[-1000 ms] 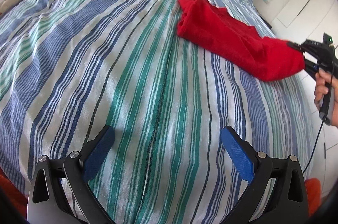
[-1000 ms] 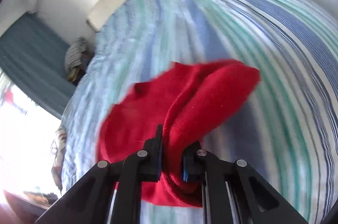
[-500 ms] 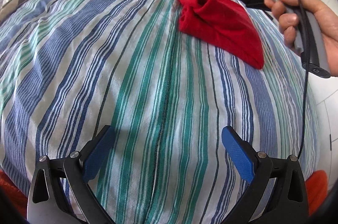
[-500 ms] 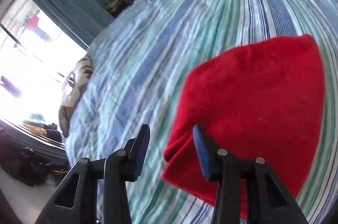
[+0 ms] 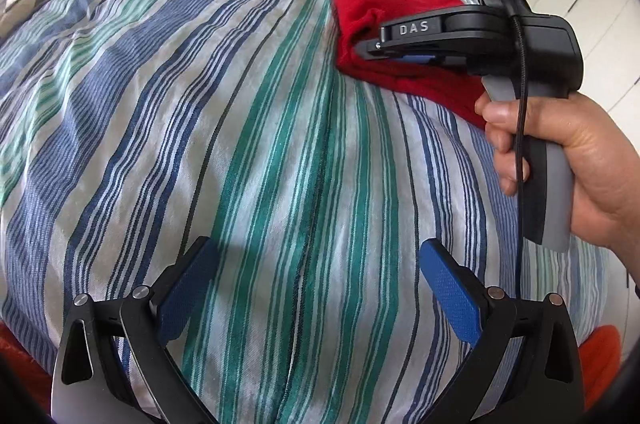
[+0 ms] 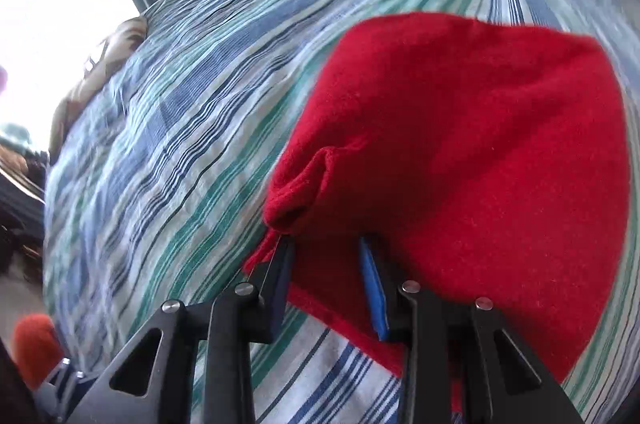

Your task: Fold small clothes

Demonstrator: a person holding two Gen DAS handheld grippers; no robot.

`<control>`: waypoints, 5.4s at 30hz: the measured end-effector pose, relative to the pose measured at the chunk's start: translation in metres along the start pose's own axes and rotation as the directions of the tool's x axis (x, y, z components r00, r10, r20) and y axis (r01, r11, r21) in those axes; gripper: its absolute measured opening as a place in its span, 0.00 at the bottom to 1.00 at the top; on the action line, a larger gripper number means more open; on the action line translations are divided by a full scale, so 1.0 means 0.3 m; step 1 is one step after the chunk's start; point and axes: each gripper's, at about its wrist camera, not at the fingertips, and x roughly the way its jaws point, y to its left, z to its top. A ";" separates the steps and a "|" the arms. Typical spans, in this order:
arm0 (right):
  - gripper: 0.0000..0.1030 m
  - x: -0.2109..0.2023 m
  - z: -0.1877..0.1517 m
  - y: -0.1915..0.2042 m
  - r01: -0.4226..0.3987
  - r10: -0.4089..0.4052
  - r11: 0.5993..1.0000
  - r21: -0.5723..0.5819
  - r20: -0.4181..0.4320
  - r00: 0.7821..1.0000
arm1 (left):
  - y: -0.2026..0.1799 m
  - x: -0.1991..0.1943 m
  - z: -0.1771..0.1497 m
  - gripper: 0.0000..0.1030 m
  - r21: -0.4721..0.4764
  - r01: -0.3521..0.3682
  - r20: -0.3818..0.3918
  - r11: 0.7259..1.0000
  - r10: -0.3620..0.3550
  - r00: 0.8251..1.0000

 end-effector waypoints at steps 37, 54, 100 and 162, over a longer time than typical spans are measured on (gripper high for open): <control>0.72 -0.412 -0.694 -0.154 0.334 -0.342 0.925 0.180 0.008 0.940 | -0.100 0.053 -0.061 1.00 0.150 -0.161 0.076 0.975 0.151 0.986; 0.81 -0.400 -0.724 -0.156 0.359 -0.360 0.918 0.169 -0.026 0.933 | -0.117 0.052 -0.082 1.00 0.176 -0.185 0.094 0.967 0.171 0.981; 0.28 -0.478 0.204 -0.470 -0.199 0.083 0.938 0.285 0.373 0.924 | -0.254 0.086 0.824 0.24 0.090 0.267 0.039 0.960 -0.271 0.962; 1.00 -1.249 -0.916 0.073 0.240 -0.256 0.960 0.143 0.105 0.961 | -0.400 -0.757 -0.208 0.98 0.297 -0.299 0.162 0.907 0.260 0.952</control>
